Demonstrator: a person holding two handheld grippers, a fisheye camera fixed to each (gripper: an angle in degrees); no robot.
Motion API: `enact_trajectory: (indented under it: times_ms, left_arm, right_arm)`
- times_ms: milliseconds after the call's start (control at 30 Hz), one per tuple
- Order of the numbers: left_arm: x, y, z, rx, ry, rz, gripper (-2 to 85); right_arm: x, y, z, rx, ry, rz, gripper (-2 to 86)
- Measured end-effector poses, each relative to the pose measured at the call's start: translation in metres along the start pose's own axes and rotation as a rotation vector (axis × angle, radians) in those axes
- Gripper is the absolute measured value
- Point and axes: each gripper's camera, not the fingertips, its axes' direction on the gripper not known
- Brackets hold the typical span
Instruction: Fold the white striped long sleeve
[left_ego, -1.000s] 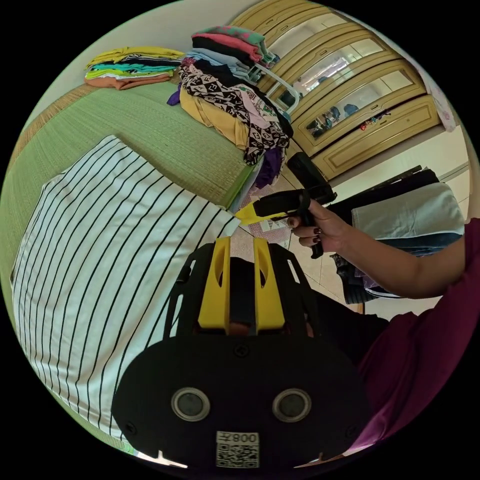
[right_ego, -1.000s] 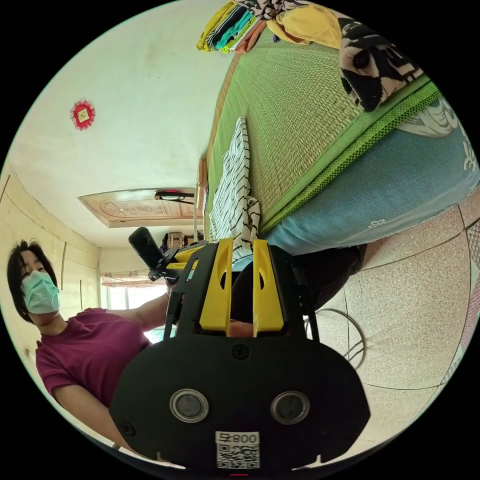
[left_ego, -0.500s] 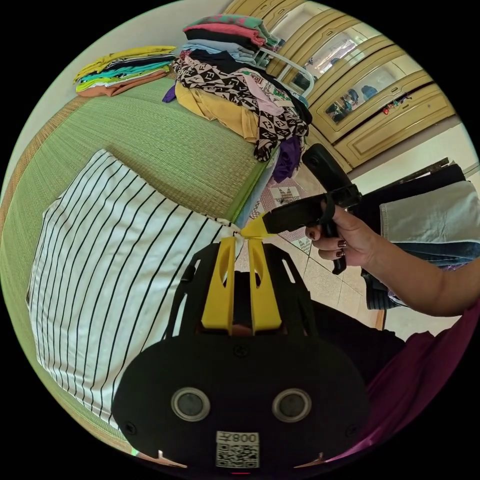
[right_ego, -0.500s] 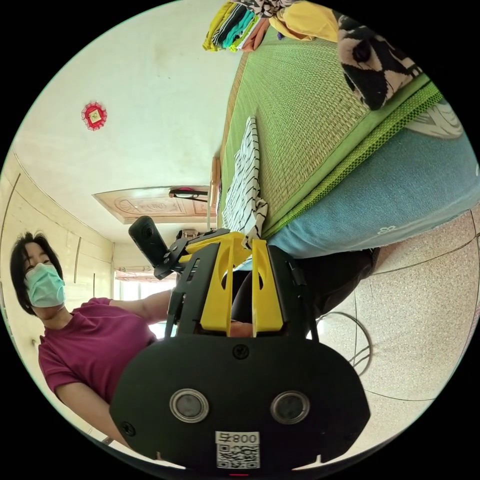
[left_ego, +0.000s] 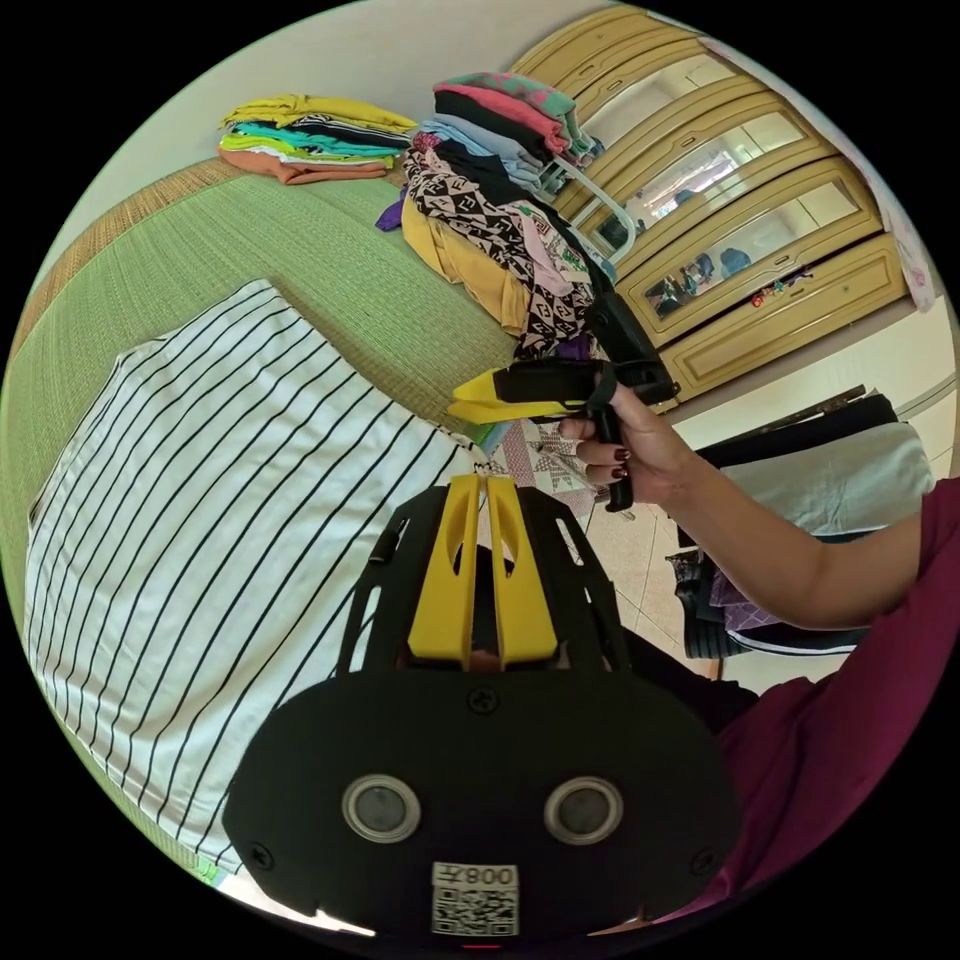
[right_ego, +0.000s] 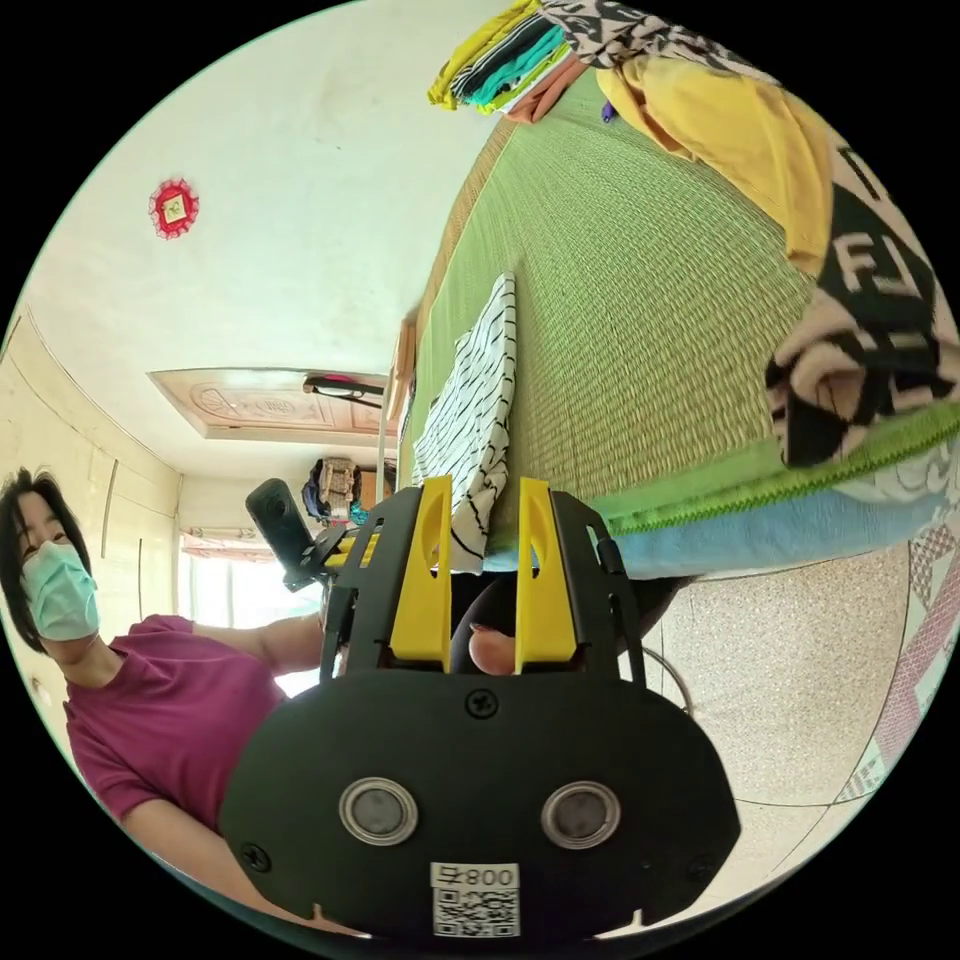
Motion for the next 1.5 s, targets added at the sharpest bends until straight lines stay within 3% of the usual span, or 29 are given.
enact_trajectory:
  times_ms: [233, 700, 1500]
  left_arm:
    - [0.000, 0.003, -0.006, 0.053, 0.046, -0.019, 1.2]
    - [-0.004, 0.020, -0.020, 0.098, 0.128, -0.041, 1.2]
    - [0.005, 0.088, -0.109, 0.192, 0.212, -0.063, 1.2]
  right_arm:
    - [-0.003, -0.080, 0.054, -0.078, 0.107, -0.015, 11.7]
    - [0.019, -0.181, 0.147, -0.129, 0.100, -0.005, 9.9]
    - [0.039, -0.212, 0.242, -0.164, 0.201, -0.032, 1.6]
